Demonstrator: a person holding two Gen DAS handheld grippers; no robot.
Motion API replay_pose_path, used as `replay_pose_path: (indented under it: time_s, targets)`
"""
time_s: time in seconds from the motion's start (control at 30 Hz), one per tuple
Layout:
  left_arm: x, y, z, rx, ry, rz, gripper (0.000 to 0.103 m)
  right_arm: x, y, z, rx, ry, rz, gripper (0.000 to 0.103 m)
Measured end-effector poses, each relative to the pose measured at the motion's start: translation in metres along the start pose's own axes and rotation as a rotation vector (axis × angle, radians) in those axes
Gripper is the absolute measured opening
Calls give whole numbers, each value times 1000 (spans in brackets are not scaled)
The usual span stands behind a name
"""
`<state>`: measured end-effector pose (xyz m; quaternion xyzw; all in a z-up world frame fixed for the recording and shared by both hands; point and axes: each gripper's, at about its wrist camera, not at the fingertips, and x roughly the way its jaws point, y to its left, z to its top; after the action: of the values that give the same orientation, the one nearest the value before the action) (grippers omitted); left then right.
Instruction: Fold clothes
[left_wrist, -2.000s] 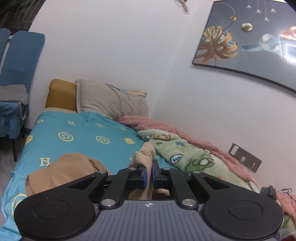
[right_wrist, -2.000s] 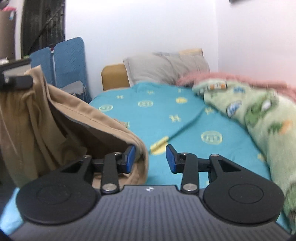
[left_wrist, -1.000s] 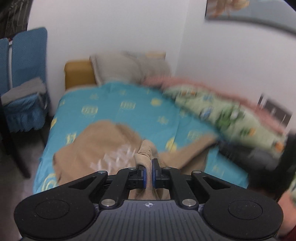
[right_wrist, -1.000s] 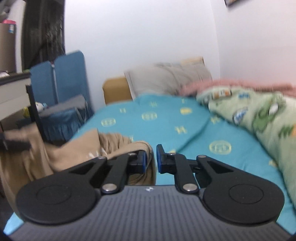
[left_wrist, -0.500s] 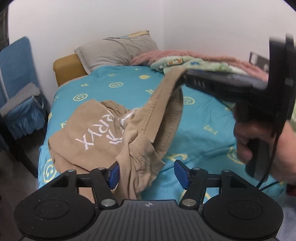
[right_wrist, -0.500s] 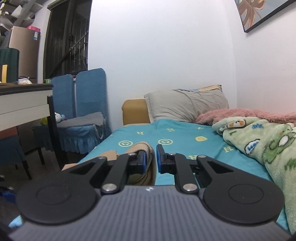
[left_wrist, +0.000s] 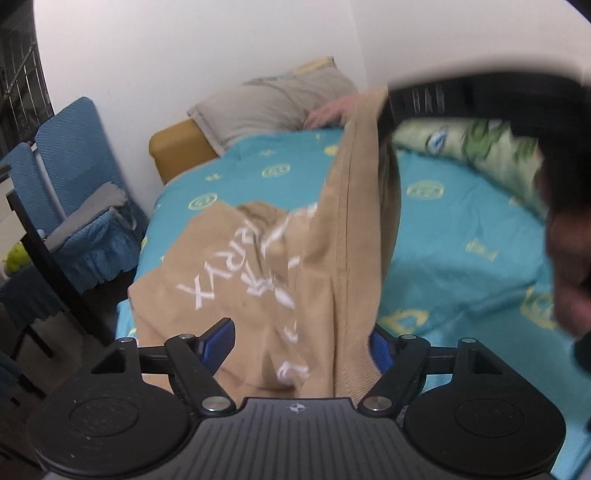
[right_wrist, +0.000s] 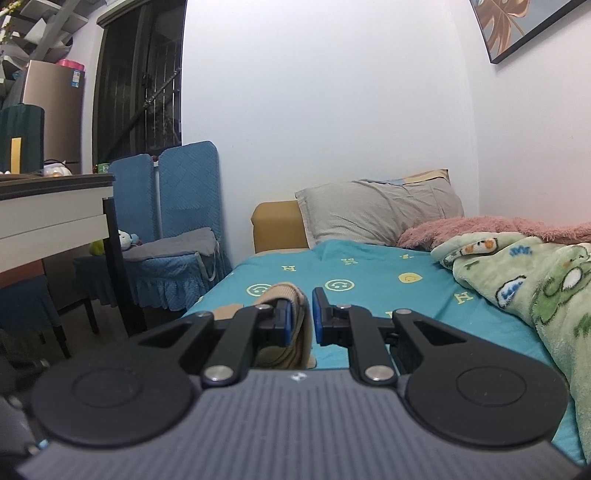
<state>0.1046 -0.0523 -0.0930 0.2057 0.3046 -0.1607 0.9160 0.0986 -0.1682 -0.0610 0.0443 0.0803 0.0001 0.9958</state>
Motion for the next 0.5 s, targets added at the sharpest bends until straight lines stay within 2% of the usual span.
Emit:
replay_pose_path:
  time_s: [0.13,0.2,0.3,0.4,0.47,0.5]
  targets:
    - [22,-1,-12,49,150,138,77,-2,0,-2,-9,-15,-55,14]
    - [18,10,-10,13,132,184,77,1,-3,-5,-6,-4,-95,15]
    - [-6,33,1,-104,14,282,79,8,-8,-12,-7,26,-167,16]
    - [-33,57,9,-239,-101,351,85,21,-15,-22,-31,100,-234,46]
    - [-46,70,11,-306,-157,373,85,31,-20,-31,-35,162,-249,74]
    - [-51,75,12,-333,-180,382,85,36,-21,-37,-40,207,-243,77]
